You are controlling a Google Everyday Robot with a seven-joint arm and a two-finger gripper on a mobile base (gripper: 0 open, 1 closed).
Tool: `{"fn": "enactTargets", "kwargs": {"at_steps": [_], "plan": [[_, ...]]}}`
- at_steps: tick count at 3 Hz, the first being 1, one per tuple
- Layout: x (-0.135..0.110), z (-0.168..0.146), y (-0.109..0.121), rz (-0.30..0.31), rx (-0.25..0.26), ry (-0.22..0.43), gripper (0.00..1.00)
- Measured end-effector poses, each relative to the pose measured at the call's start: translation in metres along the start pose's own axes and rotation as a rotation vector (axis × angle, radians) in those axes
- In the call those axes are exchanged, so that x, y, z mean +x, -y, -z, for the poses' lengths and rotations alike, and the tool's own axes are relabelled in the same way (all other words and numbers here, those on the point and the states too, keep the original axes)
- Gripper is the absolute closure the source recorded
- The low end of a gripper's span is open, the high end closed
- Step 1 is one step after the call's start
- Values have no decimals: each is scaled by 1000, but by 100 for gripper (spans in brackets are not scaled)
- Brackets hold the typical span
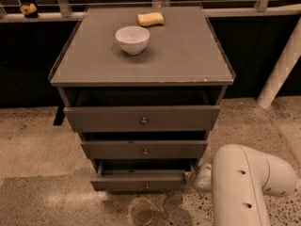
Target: Open bottom drawer
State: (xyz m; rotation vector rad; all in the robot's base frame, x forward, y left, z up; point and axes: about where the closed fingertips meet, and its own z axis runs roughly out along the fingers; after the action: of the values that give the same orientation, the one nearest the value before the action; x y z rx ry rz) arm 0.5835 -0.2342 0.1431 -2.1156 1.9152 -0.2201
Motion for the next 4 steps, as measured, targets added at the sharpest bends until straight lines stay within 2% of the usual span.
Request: {"fn": "enactTargets", "kwargs": {"at_steps": [3,4], "plan": [[0,3,-7,1,3,6,100],[-3,6,-21,-12,-20,8,100]]}}
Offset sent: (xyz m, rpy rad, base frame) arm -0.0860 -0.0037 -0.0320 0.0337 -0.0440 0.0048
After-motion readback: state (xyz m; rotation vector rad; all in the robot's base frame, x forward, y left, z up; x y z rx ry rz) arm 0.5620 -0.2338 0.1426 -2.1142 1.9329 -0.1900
